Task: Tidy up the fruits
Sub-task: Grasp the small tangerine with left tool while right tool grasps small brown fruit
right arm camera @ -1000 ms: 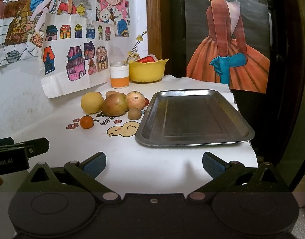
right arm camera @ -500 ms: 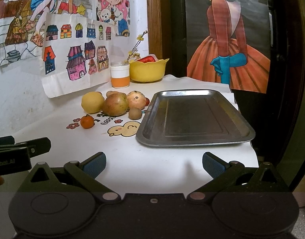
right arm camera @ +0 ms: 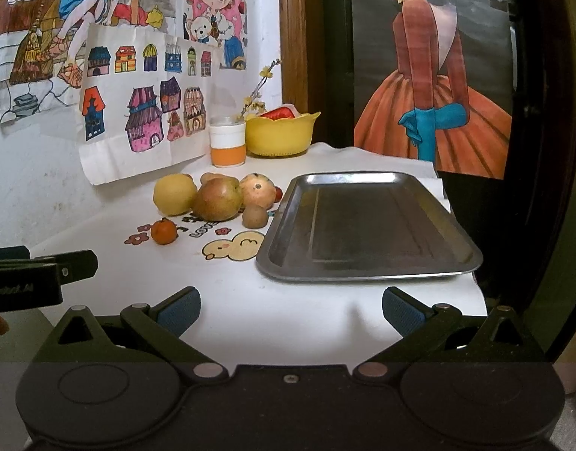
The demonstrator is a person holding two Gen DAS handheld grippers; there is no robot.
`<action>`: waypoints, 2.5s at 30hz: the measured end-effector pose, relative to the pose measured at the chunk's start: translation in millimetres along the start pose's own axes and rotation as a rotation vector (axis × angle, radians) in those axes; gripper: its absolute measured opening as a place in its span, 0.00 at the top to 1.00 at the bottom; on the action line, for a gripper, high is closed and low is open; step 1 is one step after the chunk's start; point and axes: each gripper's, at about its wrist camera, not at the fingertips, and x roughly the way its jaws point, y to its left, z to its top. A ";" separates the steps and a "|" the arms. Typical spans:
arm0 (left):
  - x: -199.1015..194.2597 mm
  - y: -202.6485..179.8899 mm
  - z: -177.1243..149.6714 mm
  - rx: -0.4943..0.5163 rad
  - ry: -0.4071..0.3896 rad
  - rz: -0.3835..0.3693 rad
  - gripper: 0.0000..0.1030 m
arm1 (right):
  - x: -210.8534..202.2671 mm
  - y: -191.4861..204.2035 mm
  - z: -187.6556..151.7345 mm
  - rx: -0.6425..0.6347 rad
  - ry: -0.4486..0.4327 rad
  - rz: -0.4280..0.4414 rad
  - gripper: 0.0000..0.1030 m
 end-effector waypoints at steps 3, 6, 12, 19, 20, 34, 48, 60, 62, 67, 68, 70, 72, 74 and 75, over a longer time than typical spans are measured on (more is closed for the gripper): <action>4.8 1.1 5.8 0.009 0.011 0.004 0.00 | -2.1 0.9 2.3 -0.007 -0.013 0.000 0.00; 8.8 1.7 13.1 0.024 0.014 0.005 0.00 | -0.8 0.2 9.7 -0.024 -0.021 0.009 0.00; 22.3 4.8 34.3 0.037 0.022 -0.008 0.00 | 1.3 4.9 27.8 -0.114 -0.051 0.054 0.00; 43.0 10.0 57.5 0.004 0.031 -0.051 0.00 | 9.6 12.7 51.7 -0.214 -0.049 0.126 0.00; 45.9 9.9 59.3 0.006 0.036 -0.053 0.00 | 12.2 12.1 54.4 -0.213 -0.040 0.138 0.00; 77.0 3.0 56.4 0.050 0.104 -0.053 0.00 | 56.0 -25.0 86.7 -0.112 0.095 0.202 0.00; 100.3 -5.4 52.7 0.135 0.125 -0.051 0.00 | 95.2 -26.8 115.9 -0.226 0.105 0.246 0.01; 114.3 -22.1 45.6 0.216 0.126 -0.113 0.05 | 144.7 -15.6 121.8 -0.298 0.179 0.341 0.26; 115.5 -23.6 45.2 0.218 0.130 -0.125 0.10 | 151.9 -12.3 120.6 -0.305 0.195 0.358 0.33; 120.1 -25.0 45.8 0.214 0.150 -0.149 0.21 | 166.3 -2.7 116.1 -0.322 0.237 0.404 0.53; 120.3 -25.1 45.7 0.214 0.153 -0.152 0.24 | 168.1 -0.6 114.7 -0.331 0.242 0.411 0.54; 122.0 -24.7 45.8 0.211 0.162 -0.159 0.29 | 171.3 3.6 112.5 -0.353 0.253 0.423 0.59; 123.6 -24.8 45.9 0.209 0.176 -0.171 0.36 | 174.4 6.6 110.6 -0.373 0.259 0.423 0.60; 124.7 -25.7 45.5 0.207 0.187 -0.182 0.42 | 177.3 8.8 109.6 -0.391 0.261 0.415 0.60; 125.6 -26.1 45.4 0.208 0.192 -0.187 0.44 | 178.3 9.6 109.2 -0.399 0.260 0.409 0.60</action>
